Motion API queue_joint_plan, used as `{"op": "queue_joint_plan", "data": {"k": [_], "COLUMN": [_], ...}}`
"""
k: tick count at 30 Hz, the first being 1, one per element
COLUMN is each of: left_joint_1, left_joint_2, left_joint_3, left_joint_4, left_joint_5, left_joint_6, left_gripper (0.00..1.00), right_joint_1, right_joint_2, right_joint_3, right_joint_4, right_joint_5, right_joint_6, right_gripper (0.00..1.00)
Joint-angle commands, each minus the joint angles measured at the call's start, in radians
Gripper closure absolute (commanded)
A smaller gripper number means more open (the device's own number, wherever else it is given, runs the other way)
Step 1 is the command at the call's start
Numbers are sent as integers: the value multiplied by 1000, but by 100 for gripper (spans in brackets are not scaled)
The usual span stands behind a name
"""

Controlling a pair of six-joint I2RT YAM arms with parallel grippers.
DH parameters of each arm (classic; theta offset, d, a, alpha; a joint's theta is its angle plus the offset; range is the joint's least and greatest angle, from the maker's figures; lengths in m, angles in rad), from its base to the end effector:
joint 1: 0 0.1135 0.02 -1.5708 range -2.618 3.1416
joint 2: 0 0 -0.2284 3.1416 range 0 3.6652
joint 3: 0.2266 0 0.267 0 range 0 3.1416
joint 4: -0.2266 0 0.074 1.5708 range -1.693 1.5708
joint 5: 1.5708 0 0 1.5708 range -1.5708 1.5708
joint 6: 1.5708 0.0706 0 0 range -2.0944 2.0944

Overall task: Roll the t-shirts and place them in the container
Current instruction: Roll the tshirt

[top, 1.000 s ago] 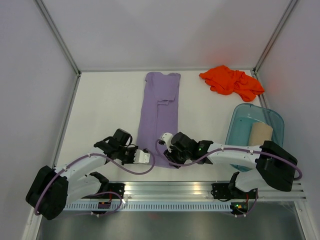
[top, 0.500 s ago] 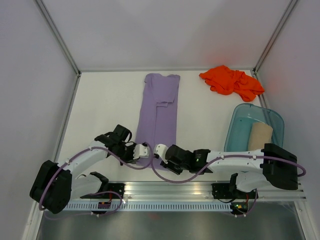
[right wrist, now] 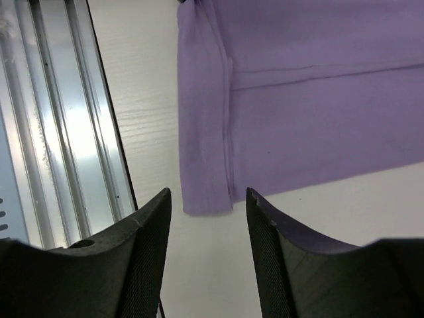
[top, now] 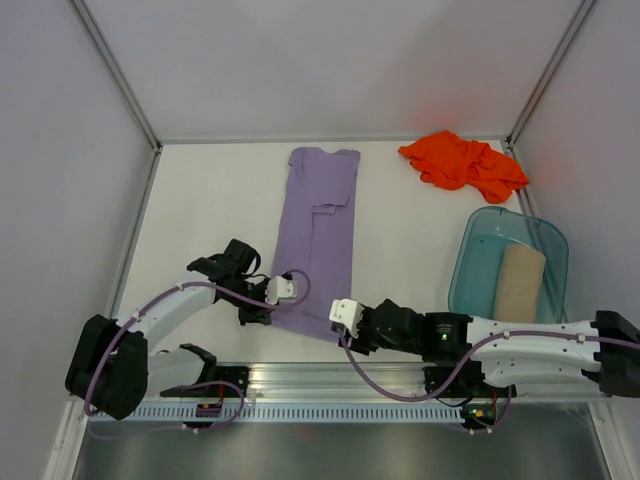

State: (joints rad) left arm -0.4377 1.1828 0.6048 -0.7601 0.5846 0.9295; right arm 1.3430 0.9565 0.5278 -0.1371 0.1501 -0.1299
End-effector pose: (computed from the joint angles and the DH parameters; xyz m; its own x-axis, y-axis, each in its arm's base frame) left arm 0.1781 -0.1264 0.1037 -0.1516 0.8088 -0.5683 0.9866 0.0891 -0.1365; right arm 0.0716 0.2619 0.1695 0.0010 -0.5627 -0.8267 -0.9425 0.2757 -0.1888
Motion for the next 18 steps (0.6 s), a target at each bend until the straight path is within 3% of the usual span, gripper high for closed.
{"op": "queue_joint_plan", "data": {"k": [1,5,18], "left_joint_1": [4,4,27], "left_joint_2": [32,11,-40], "left_joint_3": [44,38,7], "left_joint_4": [-28,-34,-99], "left_joint_5": [52,40,40], "left_joint_6": [-37,-43,9], "left_gripper": [98,98,98], "right_joint_1": [10,51,81], "right_joint_2": [117,324,547], "right_joint_3": [15,115,227], "right_joint_4": [64,4,-38], "right_joint_5": [-67,-48,37], "right_joint_6": [-86,-100,-71], "right_gripper": [44,47,49]}}
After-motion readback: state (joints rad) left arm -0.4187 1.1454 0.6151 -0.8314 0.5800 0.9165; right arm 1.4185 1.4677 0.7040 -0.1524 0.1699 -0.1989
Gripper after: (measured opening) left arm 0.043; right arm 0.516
